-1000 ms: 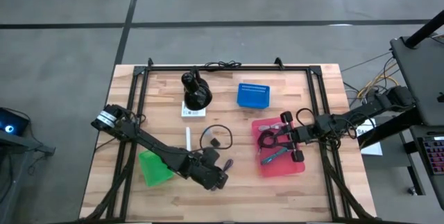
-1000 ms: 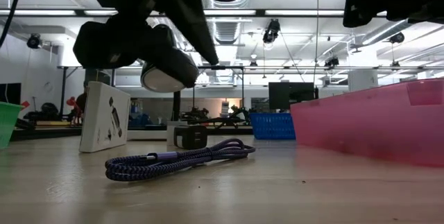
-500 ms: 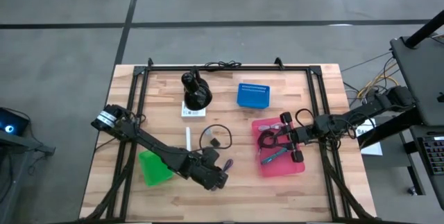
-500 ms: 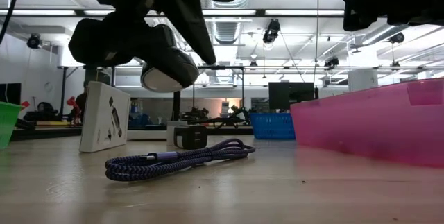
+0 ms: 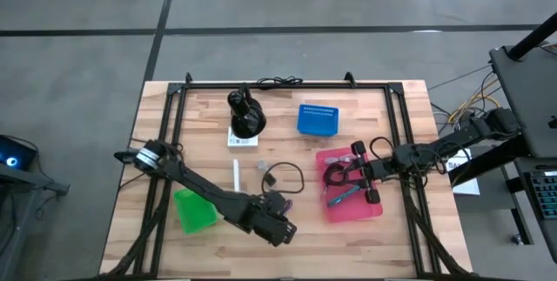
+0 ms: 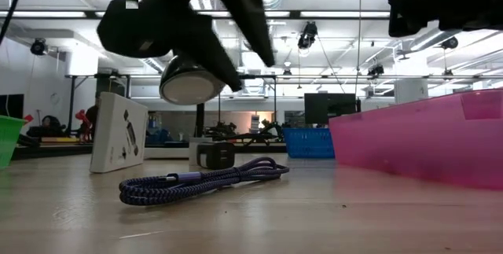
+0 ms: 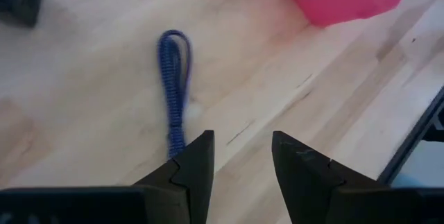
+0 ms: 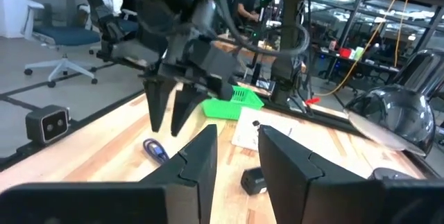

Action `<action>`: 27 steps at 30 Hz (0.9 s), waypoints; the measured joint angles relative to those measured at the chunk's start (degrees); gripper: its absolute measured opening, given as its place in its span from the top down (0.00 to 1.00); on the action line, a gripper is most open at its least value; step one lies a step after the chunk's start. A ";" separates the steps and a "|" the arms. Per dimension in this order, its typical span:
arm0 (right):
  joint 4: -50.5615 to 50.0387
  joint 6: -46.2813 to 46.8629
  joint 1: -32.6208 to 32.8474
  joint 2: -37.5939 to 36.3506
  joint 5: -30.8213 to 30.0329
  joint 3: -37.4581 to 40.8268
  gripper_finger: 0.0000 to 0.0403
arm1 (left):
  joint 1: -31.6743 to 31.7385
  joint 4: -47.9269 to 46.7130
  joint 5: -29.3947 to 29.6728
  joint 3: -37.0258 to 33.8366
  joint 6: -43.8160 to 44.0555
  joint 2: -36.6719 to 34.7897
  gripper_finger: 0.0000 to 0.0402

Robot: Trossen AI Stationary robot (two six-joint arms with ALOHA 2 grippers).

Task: Pick and place items into bin
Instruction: Put the purple charger cable into the pink bin

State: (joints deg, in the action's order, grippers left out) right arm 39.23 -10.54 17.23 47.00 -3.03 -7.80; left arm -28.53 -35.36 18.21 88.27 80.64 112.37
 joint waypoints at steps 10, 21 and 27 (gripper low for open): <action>0.00 -0.16 -0.02 0.39 -0.04 -0.04 0.75 | 0.03 -4.73 -3.83 4.40 1.52 5.19 0.68; -0.03 -0.16 -0.02 0.39 -0.04 -0.04 0.77 | 0.00 -6.32 -4.44 4.01 0.70 5.37 0.68; -0.03 -0.16 -0.02 0.39 -0.04 -0.04 0.76 | 0.00 -5.88 -4.53 3.59 -6.07 5.37 0.68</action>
State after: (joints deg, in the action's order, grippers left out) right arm 39.20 -10.70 17.21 47.40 -3.07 -7.84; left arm -28.53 -41.24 13.68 91.85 74.57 117.73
